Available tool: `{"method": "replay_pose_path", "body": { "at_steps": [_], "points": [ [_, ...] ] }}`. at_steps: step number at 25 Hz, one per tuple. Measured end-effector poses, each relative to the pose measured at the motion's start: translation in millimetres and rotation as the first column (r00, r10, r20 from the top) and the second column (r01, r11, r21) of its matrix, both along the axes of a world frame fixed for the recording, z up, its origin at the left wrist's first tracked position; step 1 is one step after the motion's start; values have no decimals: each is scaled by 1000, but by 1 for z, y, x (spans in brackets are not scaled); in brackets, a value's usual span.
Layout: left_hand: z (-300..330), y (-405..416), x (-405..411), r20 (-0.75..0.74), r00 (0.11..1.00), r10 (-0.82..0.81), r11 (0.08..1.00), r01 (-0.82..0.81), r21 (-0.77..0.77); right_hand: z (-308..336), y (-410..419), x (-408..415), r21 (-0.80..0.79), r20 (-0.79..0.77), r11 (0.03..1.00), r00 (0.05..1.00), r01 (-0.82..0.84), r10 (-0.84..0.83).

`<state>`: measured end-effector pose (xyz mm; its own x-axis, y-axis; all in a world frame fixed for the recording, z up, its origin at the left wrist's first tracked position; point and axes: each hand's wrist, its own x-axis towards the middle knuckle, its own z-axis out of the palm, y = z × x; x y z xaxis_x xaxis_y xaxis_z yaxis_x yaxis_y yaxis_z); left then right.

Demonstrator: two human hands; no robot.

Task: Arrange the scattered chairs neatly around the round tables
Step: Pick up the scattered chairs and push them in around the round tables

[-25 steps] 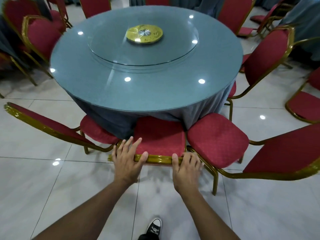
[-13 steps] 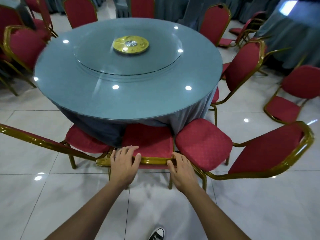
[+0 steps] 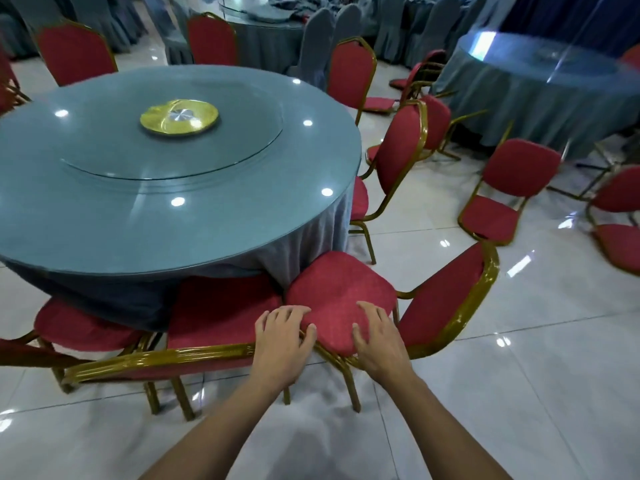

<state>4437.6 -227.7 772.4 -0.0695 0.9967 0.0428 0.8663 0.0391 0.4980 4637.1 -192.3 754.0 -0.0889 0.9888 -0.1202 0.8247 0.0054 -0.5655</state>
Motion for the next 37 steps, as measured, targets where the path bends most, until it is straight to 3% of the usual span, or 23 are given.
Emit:
{"method": "replay_pose_path", "body": {
  "at_steps": [10,18,20,25,28,31,34,37],
  "points": [
    [-9,37,245,79,996,-48,994,55,-95,16,85,230,184,134,980,990,-76,52],
    [-26,101,352,216,976,39,966,18,-257,0,203,313,93,365,947,895,-308,256],
    [-34,117,377,225,959,171,950,-100,-297,-10,228,327,43,336,932,884,-359,325],
    [-35,148,412,10,841,542,819,-525,-230,-17,290,360,8,177,871,858,-492,483],
    [-32,160,425,-61,760,648,729,-641,-242,-22,324,375,-71,64,856,854,-512,516],
    [-35,174,439,-32,665,746,665,-747,-18,-30,344,380,-34,-10,865,866,-500,500],
    [-46,192,452,-33,595,803,592,-803,-73,-44,362,388,56,-9,867,869,-494,496],
    [-50,218,463,-50,593,804,593,-805,-3,-47,379,415,106,41,872,879,-477,476]
  ]
}}
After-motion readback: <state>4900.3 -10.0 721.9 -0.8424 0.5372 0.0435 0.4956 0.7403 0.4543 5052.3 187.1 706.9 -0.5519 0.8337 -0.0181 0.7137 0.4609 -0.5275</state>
